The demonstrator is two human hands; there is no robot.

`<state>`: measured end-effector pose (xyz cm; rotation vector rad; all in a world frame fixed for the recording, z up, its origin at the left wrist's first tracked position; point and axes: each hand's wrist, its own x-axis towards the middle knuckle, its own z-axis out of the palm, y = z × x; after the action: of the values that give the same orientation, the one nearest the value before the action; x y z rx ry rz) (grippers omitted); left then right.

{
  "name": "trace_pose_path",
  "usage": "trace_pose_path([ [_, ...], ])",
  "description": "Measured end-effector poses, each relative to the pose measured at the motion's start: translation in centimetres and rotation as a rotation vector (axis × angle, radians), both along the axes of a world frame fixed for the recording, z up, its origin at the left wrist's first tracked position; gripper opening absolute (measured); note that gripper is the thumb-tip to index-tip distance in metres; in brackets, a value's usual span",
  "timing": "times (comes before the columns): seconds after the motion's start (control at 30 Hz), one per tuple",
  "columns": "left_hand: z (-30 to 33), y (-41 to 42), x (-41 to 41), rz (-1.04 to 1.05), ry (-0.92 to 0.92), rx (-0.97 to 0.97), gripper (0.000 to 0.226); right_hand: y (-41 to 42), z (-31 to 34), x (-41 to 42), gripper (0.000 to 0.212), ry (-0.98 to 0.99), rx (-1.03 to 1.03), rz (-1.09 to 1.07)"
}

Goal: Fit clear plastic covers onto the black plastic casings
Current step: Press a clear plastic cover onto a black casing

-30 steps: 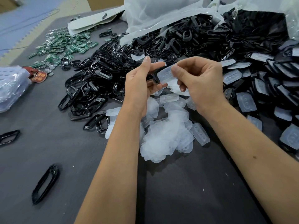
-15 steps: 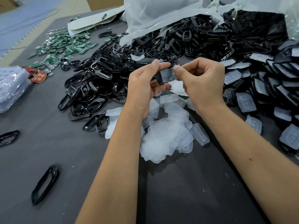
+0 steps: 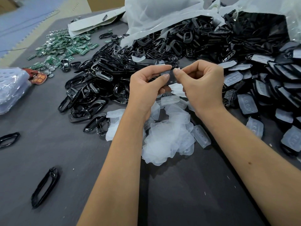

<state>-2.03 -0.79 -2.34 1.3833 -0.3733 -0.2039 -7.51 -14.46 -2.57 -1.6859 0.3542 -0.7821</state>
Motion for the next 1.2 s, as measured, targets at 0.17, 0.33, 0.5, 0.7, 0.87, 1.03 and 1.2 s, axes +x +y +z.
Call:
trace_pose_path([
  [0.17, 0.1, 0.1, 0.0, 0.003, 0.009, 0.011, 0.023, -0.1, -0.2, 0.0, 0.025, 0.046, 0.028, 0.013],
  [0.33, 0.2, 0.2, 0.0, 0.003, 0.026, -0.001, 0.025, -0.6, 0.3, 0.0, 0.021, 0.106, 0.419, 0.231],
  [0.5, 0.2, 0.2, 0.1, -0.021, 0.025, -0.01, 0.025, -1.1, 0.5, 0.0, 0.01, 0.135, 0.544, 0.383],
  [0.7, 0.1, 0.1, 0.0, 0.008, -0.041, 0.028, 0.025, -0.6, 0.2, 0.0, 0.005, 0.06, 0.315, 0.276],
  [0.87, 0.0, 0.0, 0.0, 0.029, -0.017, 0.031, 0.025, -0.5, 0.4, 0.0, 0.013, 0.091, 0.2, 0.223],
  [1.03, 0.0, 0.0, 0.0, 0.05, 0.001, 0.041, 0.027, -0.5, 0.1, -0.1, 0.013, 0.11, 0.084, 0.203],
  [1.2, 0.3, 0.0, -0.3, 0.004, 0.017, -0.02, 0.027, -0.1, 0.2, -0.2, 0.005, 0.075, 0.228, 0.282],
])
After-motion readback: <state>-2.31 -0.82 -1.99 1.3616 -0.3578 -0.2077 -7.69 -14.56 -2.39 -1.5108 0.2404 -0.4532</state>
